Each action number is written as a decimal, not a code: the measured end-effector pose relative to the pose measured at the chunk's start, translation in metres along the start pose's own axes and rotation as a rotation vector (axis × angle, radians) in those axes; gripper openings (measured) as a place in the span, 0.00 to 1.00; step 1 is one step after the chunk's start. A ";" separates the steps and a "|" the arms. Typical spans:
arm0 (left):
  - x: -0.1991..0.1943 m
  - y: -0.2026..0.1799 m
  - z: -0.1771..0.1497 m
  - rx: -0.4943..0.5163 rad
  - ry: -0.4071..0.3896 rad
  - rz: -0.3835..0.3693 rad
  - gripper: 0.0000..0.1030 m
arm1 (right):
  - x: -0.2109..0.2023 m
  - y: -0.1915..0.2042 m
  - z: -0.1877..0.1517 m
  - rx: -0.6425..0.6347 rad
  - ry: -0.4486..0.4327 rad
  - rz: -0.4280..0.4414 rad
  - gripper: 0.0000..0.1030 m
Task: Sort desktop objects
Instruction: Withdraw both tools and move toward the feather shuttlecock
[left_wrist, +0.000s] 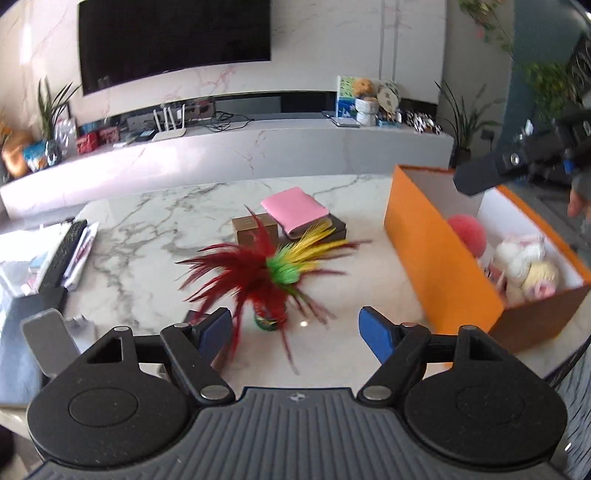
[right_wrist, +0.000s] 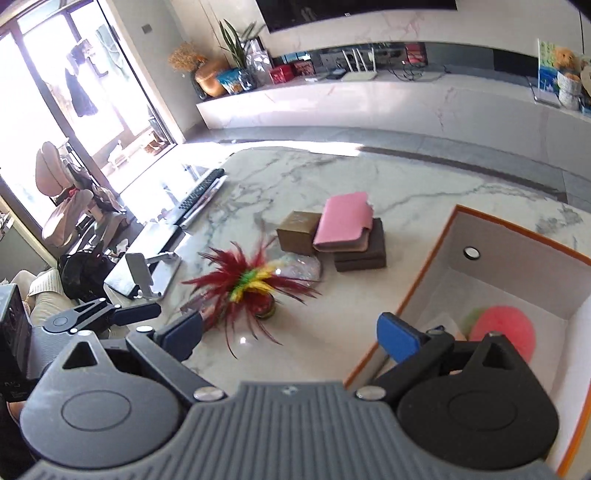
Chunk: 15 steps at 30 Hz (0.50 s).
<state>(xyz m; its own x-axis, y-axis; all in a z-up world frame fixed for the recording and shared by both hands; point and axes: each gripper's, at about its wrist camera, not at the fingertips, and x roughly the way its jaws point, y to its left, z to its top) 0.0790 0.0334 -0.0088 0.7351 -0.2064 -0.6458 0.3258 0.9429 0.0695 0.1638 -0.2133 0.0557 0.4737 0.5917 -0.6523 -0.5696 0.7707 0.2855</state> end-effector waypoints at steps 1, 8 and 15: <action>0.002 0.003 -0.005 0.057 0.015 0.020 0.87 | 0.003 0.013 -0.008 -0.035 -0.033 0.000 0.99; 0.041 0.039 -0.022 0.073 0.154 0.097 0.87 | 0.052 0.075 -0.051 -0.122 -0.105 -0.073 0.99; 0.053 0.075 -0.027 -0.044 0.155 0.022 0.87 | 0.092 0.088 -0.065 -0.124 -0.145 -0.129 0.99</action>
<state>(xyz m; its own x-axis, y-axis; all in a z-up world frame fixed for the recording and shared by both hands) 0.1260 0.0999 -0.0582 0.6401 -0.1462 -0.7542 0.2821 0.9579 0.0538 0.1133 -0.1061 -0.0249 0.6345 0.5250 -0.5673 -0.5722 0.8124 0.1120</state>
